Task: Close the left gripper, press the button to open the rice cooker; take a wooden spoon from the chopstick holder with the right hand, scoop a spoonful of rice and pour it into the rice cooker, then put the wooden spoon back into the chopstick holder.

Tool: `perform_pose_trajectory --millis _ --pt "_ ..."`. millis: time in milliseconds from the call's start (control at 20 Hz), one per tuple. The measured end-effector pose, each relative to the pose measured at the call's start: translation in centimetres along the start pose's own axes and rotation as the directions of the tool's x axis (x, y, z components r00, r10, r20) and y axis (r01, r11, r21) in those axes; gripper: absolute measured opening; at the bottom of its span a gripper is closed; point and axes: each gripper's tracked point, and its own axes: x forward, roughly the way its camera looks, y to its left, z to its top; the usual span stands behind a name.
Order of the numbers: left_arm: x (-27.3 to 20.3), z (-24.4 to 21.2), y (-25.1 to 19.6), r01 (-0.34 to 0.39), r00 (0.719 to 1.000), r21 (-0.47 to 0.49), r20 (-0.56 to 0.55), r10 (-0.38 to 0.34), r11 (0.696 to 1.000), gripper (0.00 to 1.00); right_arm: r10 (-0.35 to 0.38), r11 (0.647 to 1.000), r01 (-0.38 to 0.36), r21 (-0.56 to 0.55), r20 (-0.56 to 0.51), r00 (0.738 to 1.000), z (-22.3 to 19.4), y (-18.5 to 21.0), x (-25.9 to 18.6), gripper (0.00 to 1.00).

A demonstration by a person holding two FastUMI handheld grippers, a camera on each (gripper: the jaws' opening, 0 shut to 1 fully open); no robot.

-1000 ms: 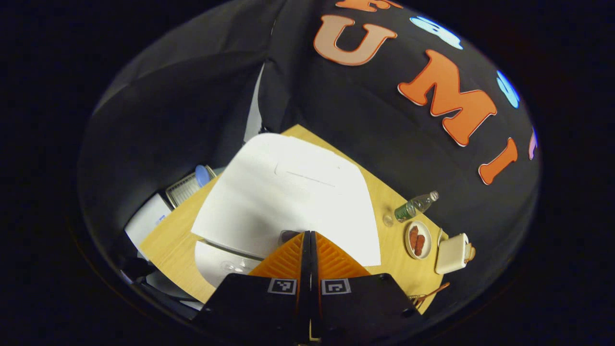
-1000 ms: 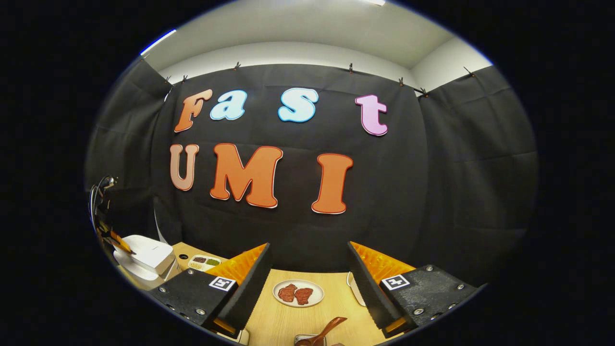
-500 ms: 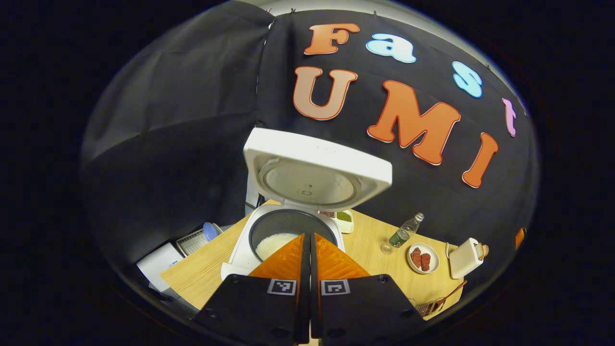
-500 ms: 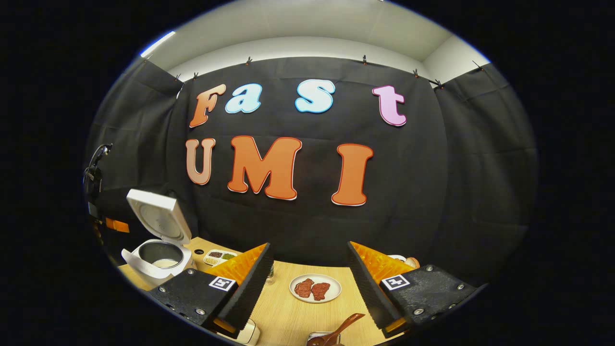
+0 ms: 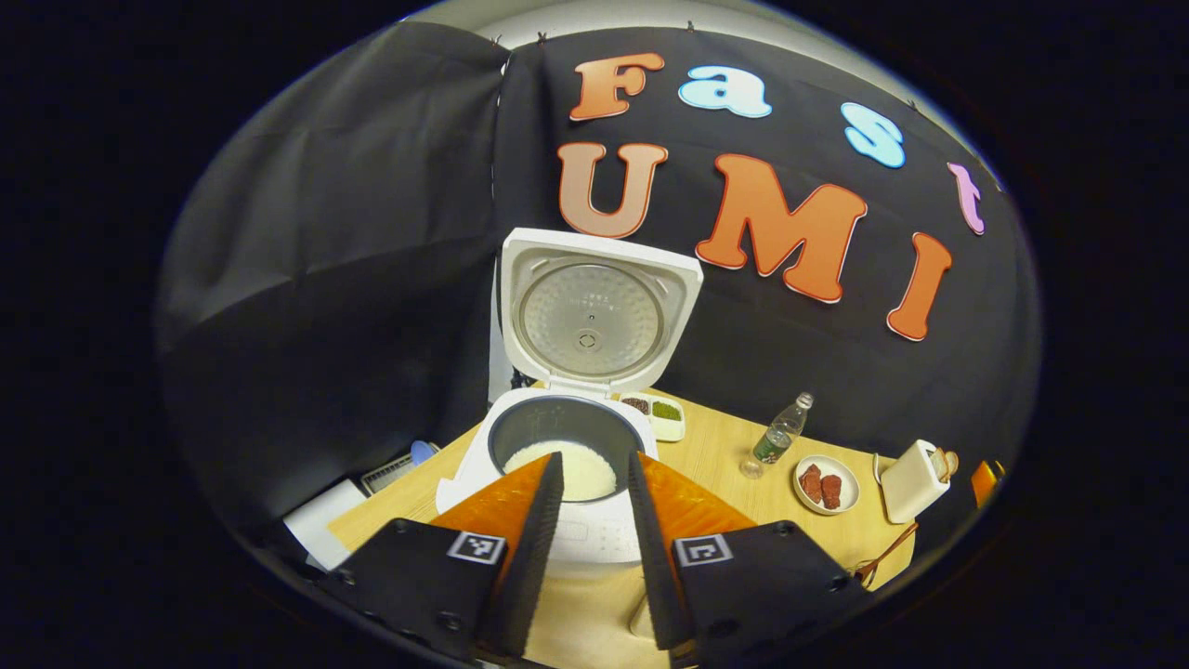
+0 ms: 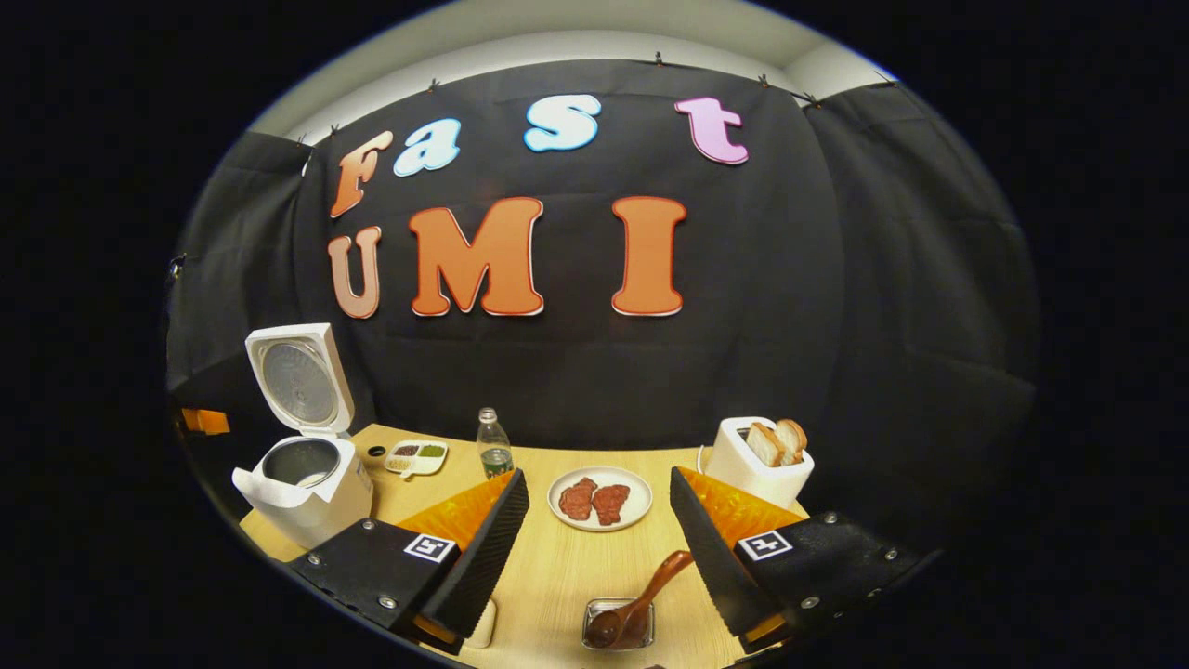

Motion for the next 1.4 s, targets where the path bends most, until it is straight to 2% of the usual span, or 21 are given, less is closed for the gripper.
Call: perform_pose_trajectory --millis 50,100,250,350,700,950,1100,1150,1250,1350,1400 --pt "-0.4 0.5 -0.3 0.003 0.999 0.016 0.032 -0.004 1.0 0.68 -0.01 1.0 0.01 0.006 -0.022 1.0 -0.9 -0.7 0.1 0.95" --pt "-0.9 0.7 -0.9 0.009 0.998 0.038 0.056 -0.011 0.999 0.69 -0.02 1.0 0.021 0.01 -0.048 0.999 -1.8 -1.4 0.2 0.95" --pt "-2.1 1.1 -2.1 -0.021 0.992 0.134 0.127 0.004 0.991 0.9 -0.038 0.999 0.043 0.033 -0.137 0.99 -5.0 -3.2 0.5 0.95" --pt "-3.3 1.6 -3.9 -0.01 0.984 0.169 0.176 -0.02 0.986 0.97 -0.034 0.997 0.046 0.058 -0.195 0.98 -7.1 -4.1 0.8 0.95" --pt "-7.0 2.8 -6.6 -0.047 0.954 0.27 0.297 -0.036 0.962 1.0 0.025 0.991 0.028 0.128 -0.395 0.919 -14.2 -5.0 3.9 0.95" --pt "-8.8 2.4 -6.4 -0.106 0.949 0.283 0.315 0.011 0.953 0.99 0.077 0.98 0.034 0.195 -0.533 0.843 -19.0 -5.2 6.3 0.9" --pt "-9.8 1.9 -6.1 -0.148 0.947 0.298 0.318 0.048 0.943 0.99 0.114 0.965 0.048 0.256 -0.582 0.805 -21.2 -4.9 8.0 0.71" --pt "-10.2 1.6 -6.2 -0.154 0.947 0.299 0.316 0.055 0.942 1.0 0.122 0.958 0.056 0.281 -0.579 0.806 -21.3 -4.7 8.5 0.67" --pt "-10.7 1.3 -6.2 -0.165 0.947 0.298 0.315 0.066 0.94 1.0 0.132 0.949 0.07 0.307 -0.59 0.797 -21.8 -4.5 8.9 0.49" --pt "-11.0 0.9 -6.0 -0.174 0.947 0.294 0.311 0.078 0.94 1.0 0.147 0.941 0.073 0.332 -0.592 0.792 -21.7 -3.9 9.0 0.4" --pt "-11.1 1.0 -5.9 -0.178 0.947 0.287 0.311 0.084 0.941 1.0 0.155 0.936 0.075 0.344 -0.595 0.789 -21.7 -3.6 8.8 0.31"
